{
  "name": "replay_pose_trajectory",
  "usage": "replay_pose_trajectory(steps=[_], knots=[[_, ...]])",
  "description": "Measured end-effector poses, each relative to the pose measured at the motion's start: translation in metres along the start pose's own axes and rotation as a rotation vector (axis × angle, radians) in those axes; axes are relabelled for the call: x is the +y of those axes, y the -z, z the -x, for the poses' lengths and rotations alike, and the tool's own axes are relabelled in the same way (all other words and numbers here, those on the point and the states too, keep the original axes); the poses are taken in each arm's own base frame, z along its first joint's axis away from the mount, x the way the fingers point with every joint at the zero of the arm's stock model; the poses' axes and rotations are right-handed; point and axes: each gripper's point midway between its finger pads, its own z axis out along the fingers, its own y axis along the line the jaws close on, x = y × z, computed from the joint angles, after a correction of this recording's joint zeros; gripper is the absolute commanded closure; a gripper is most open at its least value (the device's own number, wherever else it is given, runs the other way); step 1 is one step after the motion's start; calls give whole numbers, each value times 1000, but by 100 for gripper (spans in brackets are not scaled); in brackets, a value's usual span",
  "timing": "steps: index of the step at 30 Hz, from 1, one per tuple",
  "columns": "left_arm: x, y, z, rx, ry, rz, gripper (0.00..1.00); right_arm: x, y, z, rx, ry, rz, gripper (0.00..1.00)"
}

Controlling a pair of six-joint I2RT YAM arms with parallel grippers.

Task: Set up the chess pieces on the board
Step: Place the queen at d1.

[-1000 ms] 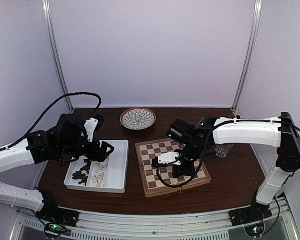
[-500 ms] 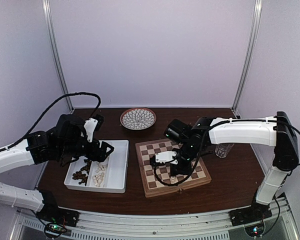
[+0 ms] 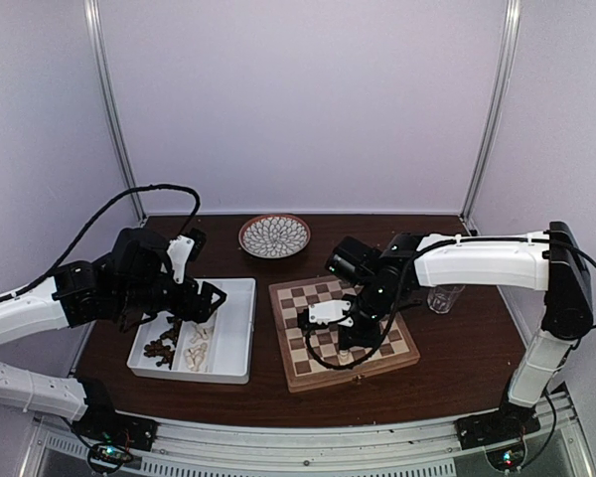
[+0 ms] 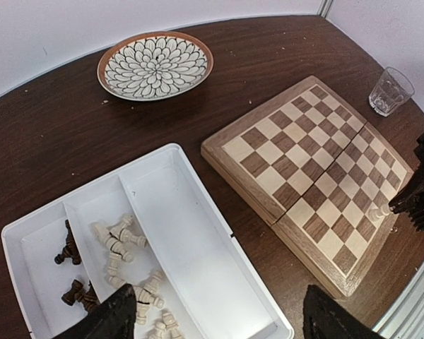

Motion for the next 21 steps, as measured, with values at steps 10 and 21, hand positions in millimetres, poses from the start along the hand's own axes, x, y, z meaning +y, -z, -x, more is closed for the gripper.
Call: replay_pose_trajectory(steps=[10, 21], knots=[[-1, -1, -1, 4, -1, -2, 19, -1, 0, -1, 5, 0, -7, 93], [-1, -1, -1, 4, -1, -2, 19, -1, 4, -2, 6, -2, -12, 81]])
